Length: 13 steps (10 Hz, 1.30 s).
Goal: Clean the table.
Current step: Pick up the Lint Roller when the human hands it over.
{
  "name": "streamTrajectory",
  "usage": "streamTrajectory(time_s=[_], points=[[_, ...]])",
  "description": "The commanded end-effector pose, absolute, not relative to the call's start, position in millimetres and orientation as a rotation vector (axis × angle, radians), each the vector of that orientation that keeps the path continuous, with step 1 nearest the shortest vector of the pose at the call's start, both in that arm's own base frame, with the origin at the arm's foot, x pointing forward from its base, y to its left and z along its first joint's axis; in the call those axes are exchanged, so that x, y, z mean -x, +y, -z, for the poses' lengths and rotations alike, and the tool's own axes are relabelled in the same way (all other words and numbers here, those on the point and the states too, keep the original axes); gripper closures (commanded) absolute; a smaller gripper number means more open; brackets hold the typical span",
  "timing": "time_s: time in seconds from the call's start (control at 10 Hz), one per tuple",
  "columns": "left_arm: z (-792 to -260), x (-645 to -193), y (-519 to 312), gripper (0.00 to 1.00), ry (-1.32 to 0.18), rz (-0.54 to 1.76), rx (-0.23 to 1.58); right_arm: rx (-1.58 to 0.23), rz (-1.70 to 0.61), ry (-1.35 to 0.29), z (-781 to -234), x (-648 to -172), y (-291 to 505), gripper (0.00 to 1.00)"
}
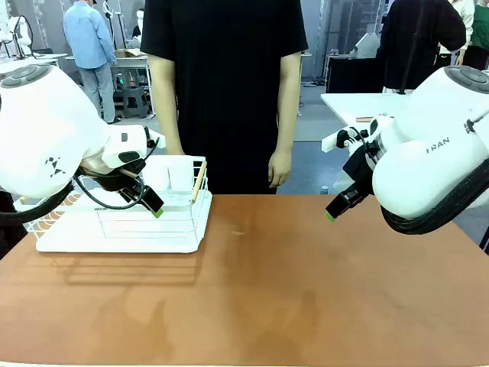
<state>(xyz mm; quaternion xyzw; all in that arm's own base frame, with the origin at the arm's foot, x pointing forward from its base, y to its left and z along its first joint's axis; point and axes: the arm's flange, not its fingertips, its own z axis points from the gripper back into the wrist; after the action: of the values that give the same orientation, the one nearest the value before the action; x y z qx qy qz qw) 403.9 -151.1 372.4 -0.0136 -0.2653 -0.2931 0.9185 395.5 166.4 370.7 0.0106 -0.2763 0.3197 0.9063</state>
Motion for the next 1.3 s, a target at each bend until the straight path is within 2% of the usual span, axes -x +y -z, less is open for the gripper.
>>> streamTrajectory(time_s=[0.0, 1.2], points=[[-372.4, -403.8, -151.4, 0.00, -0.545, 0.603, 0.028, -0.022, -0.660, -0.571, -370.7, -395.4, 166.4, 0.00], [-372.4, -403.8, -151.4, 0.00, -0.545, 0.603, 0.028, -0.022, -0.660, -0.571, -370.7, -395.4, 166.4, 0.00]])
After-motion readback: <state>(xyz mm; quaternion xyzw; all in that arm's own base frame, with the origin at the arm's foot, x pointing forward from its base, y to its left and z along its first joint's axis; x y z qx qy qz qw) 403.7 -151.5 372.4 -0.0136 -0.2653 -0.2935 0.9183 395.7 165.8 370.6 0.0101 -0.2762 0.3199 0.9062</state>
